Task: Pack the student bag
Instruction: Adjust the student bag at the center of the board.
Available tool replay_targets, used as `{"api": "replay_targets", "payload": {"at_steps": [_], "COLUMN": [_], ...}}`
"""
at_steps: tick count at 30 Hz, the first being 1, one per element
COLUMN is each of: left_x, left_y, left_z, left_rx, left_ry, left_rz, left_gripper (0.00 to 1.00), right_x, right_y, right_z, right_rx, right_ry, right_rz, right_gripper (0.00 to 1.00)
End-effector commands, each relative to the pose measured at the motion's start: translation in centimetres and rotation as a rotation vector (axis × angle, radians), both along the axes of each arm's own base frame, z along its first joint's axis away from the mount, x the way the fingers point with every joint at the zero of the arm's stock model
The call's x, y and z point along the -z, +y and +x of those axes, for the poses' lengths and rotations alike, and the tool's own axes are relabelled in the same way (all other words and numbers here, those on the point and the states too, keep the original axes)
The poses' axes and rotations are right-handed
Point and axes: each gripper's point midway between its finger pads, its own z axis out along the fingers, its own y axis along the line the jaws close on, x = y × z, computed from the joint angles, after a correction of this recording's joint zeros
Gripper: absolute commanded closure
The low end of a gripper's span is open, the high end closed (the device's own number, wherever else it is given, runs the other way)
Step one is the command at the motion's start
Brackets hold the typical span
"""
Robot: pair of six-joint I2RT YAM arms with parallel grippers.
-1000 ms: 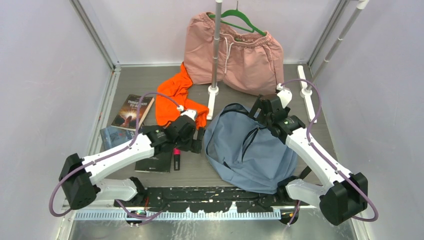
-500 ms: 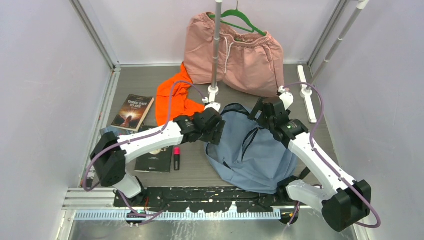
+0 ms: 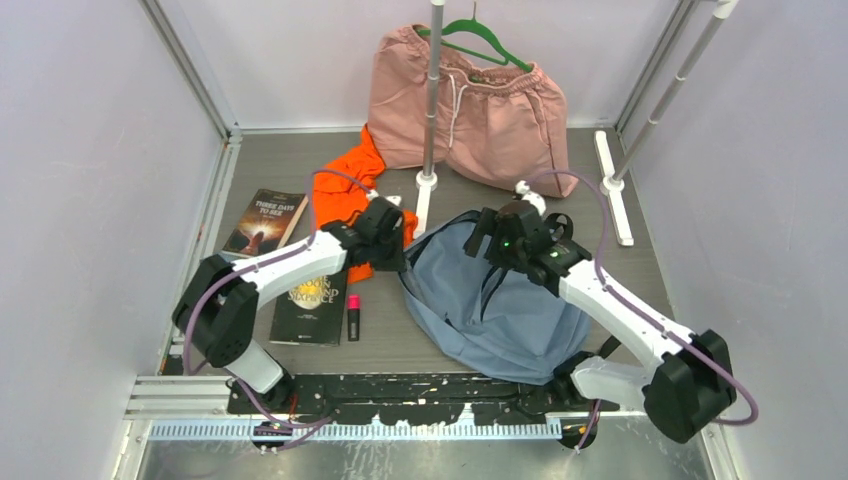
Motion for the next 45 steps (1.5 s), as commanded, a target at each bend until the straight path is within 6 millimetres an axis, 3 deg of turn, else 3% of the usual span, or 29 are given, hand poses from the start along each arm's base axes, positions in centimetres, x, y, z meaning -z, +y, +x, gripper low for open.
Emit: {"api": "replay_targets", "payload": {"at_steps": [1, 6, 16, 19, 20, 21, 22, 26, 35, 40, 43, 45], "left_x": [-2.0, -0.3, -0.5, -0.2, -0.1, -0.1, -0.3, -0.7, 1.4, 1.9, 1.3, 0.5], "left_y": [-1.3, -1.3, -2.2, -2.2, -2.2, -2.2, -2.2, -1.9, 0.8, 1.5, 1.7, 1.7], "left_z": [-0.8, -1.5, -2.0, -2.2, -2.3, -2.4, -2.5, -2.2, -1.6, -1.9, -2.3, -2.4], "left_rx": [0.031, 0.014, 0.036, 0.040, 0.037, 0.036, 0.038, 0.032, -0.078, -0.095, -0.096, -0.081], "left_ry": [0.037, 0.105, 0.133, 0.143, 0.151, 0.158, 0.168, 0.166, 0.213, 0.227, 0.231, 0.221], "left_rz": [-0.270, -0.302, -0.360, -0.357, -0.355, -0.355, -0.354, -0.341, -0.279, -0.260, -0.257, -0.267], "left_gripper": [1.00, 1.00, 1.00, 1.00, 1.00, 1.00, 1.00, 1.00, 1.00, 1.00, 0.99, 0.88], "right_x": [-0.7, 1.3, 7.6, 8.5, 8.4, 8.3, 8.0, 4.7, -6.4, -12.5, -14.1, -14.2], "right_y": [5.1, 8.8, 10.7, 11.0, 11.1, 11.0, 10.8, 10.2, 5.2, 6.4, 6.7, 6.8], "right_z": [-0.4, 0.0, 2.8, 3.2, 3.3, 3.3, 3.1, 2.1, -3.5, -7.5, -9.3, -10.0], "right_rx": [-0.147, -0.195, -0.138, -0.133, -0.138, -0.146, -0.154, -0.237, -0.386, -0.563, -0.664, -0.715], "right_ry": [-0.043, -0.023, 0.088, 0.072, 0.062, 0.057, 0.060, -0.013, -0.226, -0.369, -0.384, -0.376], "right_rz": [0.023, -0.026, -0.136, -0.123, -0.117, -0.125, -0.141, -0.134, -0.124, 0.065, 0.092, 0.082], "right_gripper": [0.13, 0.25, 0.29, 0.48, 0.64, 0.90, 0.98, 0.99, 0.99, 0.99, 0.99, 0.99]}}
